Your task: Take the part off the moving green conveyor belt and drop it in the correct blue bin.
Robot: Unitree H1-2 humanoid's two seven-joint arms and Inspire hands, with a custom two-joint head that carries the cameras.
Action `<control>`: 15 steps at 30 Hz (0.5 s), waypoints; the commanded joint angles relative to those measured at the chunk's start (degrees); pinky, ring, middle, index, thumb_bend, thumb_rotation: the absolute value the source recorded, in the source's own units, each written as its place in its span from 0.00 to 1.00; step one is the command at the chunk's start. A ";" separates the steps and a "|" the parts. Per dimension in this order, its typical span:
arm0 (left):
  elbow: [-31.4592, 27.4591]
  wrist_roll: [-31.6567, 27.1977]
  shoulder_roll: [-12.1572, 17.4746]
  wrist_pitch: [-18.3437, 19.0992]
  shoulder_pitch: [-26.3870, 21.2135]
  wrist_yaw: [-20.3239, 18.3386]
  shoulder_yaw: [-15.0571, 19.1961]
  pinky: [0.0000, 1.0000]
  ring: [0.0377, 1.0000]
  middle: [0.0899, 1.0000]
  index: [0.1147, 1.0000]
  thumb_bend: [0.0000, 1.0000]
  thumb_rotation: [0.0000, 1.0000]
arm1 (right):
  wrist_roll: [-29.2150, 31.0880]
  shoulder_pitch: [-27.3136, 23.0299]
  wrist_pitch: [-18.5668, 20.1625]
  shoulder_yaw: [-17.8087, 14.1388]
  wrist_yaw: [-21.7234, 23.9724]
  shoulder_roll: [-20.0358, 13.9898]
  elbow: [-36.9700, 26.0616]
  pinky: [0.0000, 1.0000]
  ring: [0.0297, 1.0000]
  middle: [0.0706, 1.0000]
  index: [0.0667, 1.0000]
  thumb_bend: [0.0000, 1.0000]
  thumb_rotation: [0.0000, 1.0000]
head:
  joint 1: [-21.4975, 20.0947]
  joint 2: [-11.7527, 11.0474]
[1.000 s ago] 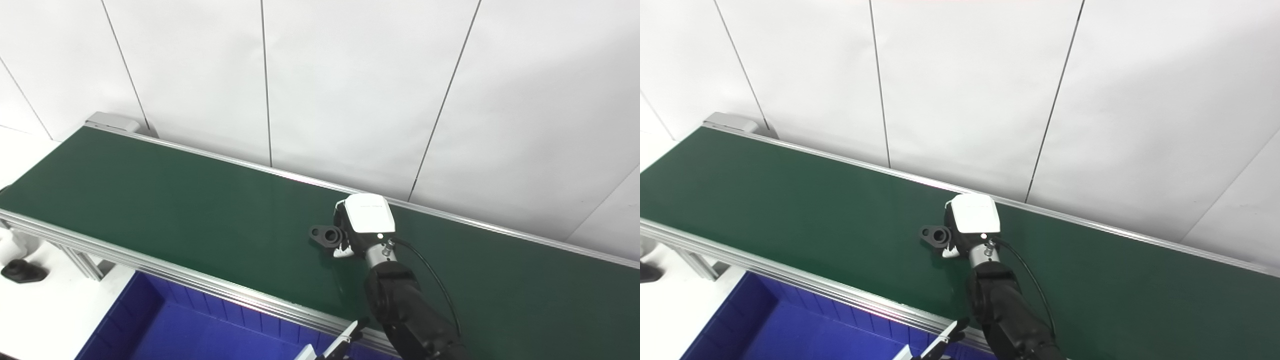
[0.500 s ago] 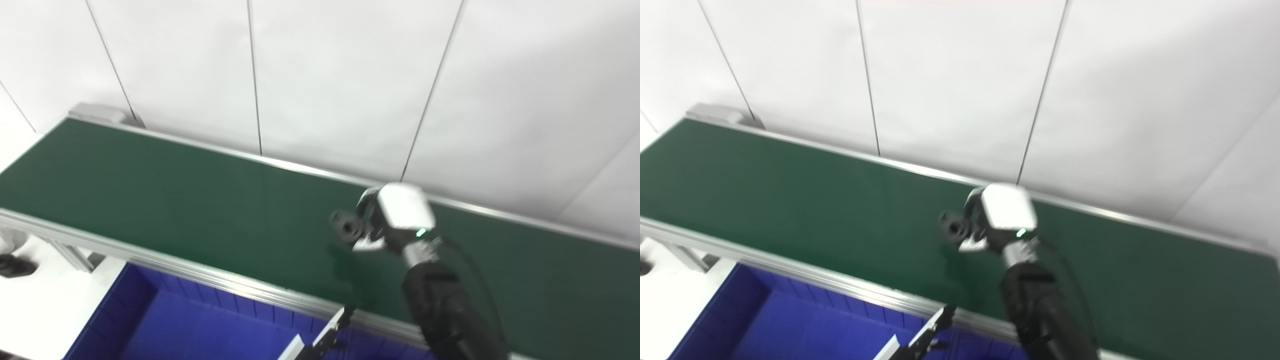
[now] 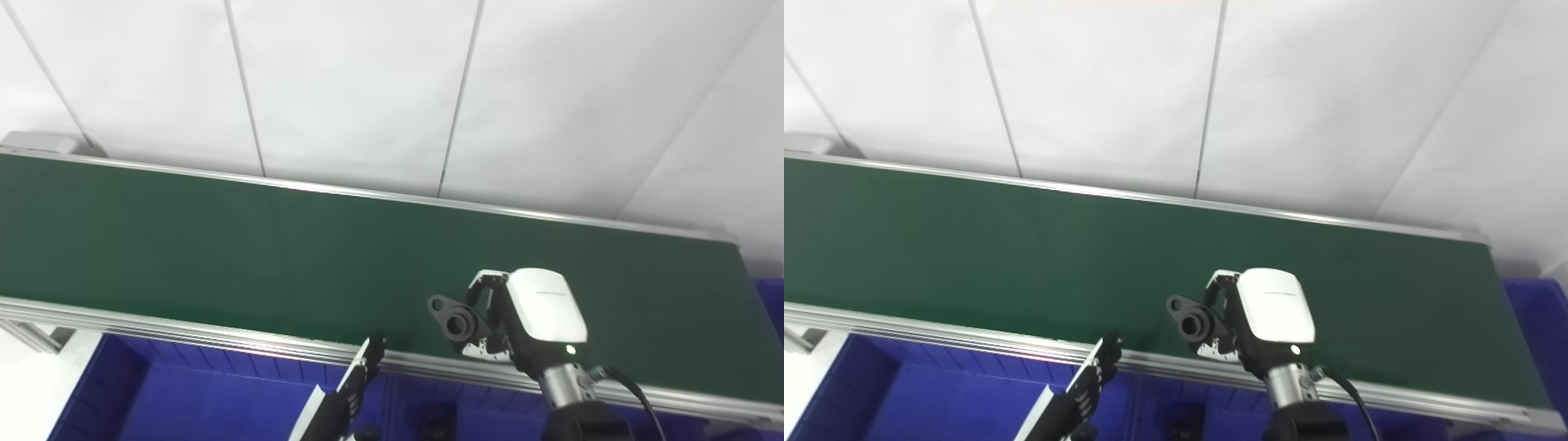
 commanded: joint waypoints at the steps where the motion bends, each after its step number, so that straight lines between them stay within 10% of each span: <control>1: -3.01 -0.56 0.81 0.33 0.11 -0.64 0.80 1.00 1.00 1.00 1.00 0.88 0.94 | -2.38 2.26 -1.46 -1.25 1.15 0.83 -4.70 0.11 0.14 0.19 0.45 0.51 0.14 | 0.03 0.07; 15: -11.43 -6.81 3.43 8.68 -0.62 -3.60 6.13 1.00 1.00 1.00 1.00 0.92 0.89 | -12.97 18.29 -2.72 -3.22 12.80 5.98 -3.53 0.16 0.22 0.31 0.45 0.51 0.15 | -4.67 6.74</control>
